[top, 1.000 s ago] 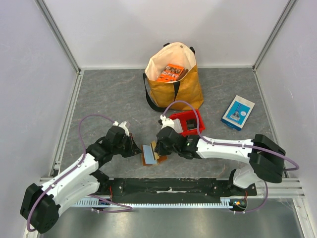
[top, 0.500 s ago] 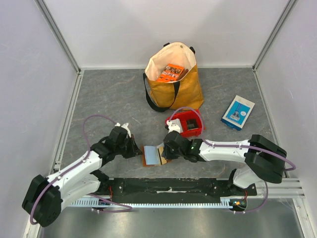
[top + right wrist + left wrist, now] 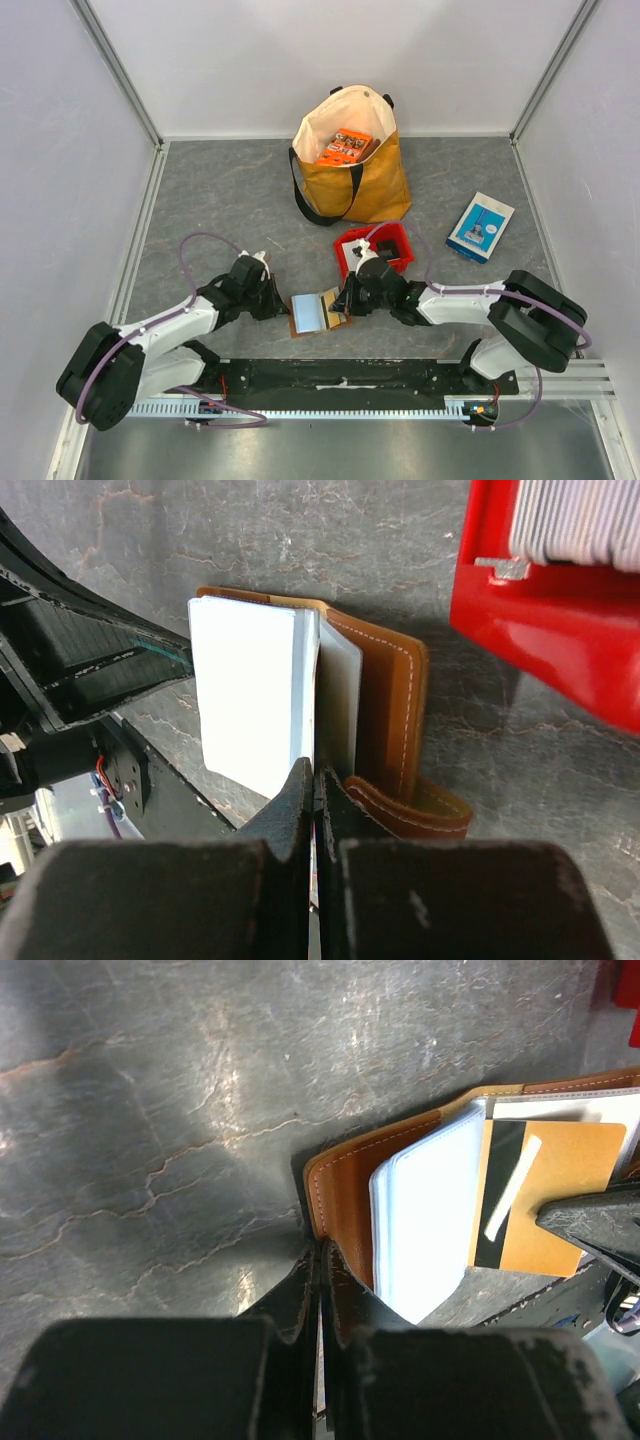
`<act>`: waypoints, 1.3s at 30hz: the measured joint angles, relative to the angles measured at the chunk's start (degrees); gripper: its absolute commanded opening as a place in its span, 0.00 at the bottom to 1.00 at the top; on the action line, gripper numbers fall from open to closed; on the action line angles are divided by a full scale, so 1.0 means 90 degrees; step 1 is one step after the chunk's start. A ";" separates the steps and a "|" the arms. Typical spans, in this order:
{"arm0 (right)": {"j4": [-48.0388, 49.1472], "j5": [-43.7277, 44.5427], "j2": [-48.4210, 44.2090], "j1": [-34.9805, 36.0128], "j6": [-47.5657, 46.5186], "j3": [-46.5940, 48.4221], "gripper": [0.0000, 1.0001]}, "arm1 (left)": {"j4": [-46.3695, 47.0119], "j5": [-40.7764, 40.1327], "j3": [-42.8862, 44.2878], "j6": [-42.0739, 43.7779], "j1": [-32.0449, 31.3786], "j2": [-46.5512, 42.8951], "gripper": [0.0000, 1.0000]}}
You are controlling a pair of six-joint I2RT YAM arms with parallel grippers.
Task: Put the credit cards into the card holder
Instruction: Open the card holder at the center of the board, then insert the credit card into the card holder.
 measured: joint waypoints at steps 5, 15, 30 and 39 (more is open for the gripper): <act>0.0352 -0.0308 0.0097 -0.0138 0.0036 -0.0073 0.00 | 0.0236 0.0046 0.0063 0.0068 0.0005 0.0245 0.02; 0.0168 -0.0219 -0.0148 -0.0182 -0.0029 -0.0104 0.00 | 0.0221 0.0032 0.0151 0.0265 0.0000 0.0323 0.02; 0.0238 -0.0204 -0.0012 -0.0187 -0.0022 -0.0051 0.00 | 0.0141 0.0022 0.0199 0.0476 0.0000 0.0325 0.02; 0.0685 -0.0291 0.0294 -0.0187 0.0104 -0.0073 0.00 | 0.0134 0.0032 0.0211 0.0495 0.0000 0.0345 0.02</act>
